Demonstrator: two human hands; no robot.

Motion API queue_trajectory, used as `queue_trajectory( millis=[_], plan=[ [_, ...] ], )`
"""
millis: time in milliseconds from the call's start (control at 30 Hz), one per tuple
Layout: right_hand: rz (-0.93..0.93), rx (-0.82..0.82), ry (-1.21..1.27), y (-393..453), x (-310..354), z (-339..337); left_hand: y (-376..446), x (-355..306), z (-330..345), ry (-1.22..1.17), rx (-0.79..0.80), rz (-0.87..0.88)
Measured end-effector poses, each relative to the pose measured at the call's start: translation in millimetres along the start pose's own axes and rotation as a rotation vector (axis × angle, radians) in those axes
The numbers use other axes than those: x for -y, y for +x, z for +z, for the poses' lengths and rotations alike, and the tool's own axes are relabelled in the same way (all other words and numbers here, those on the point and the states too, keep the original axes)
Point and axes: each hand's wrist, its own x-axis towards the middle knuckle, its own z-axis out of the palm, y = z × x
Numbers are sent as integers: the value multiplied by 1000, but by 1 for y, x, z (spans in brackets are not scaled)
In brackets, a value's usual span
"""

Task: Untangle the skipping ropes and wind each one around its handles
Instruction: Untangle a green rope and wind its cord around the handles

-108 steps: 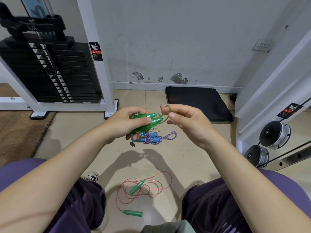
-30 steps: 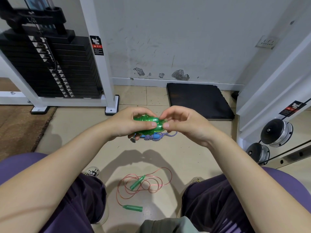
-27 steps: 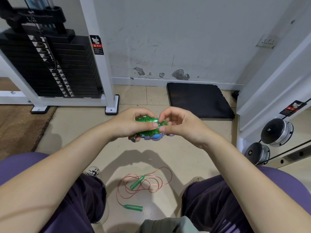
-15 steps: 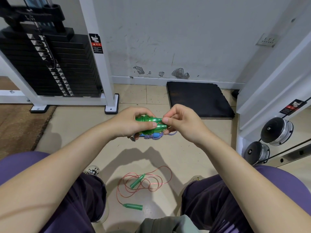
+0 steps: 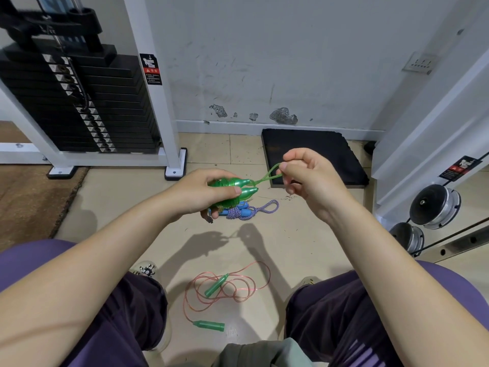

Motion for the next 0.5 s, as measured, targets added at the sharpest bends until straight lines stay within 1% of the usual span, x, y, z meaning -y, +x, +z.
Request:
queue_trajectory(
  millis=[33,100,167,233,367,500],
  plan=[
    [6,-4,7,1,0,-2,0,0,0,7,3,-3],
    [-36,-5,-134,3,-1,-4,1,1,0,46,1,-15],
    [-80,50,-329,4,-5,-4,1,2,-1,89,-15,-18],
    [-53,120,-425,4,-10,-3,1,3,-4,119,-31,-8],
    [51,186,-513,5,-17,-4,3,6,-5,163,-64,-10],
    [73,230,-535,4,-19,-3,1,5,0,159,-117,-10]
  ],
)
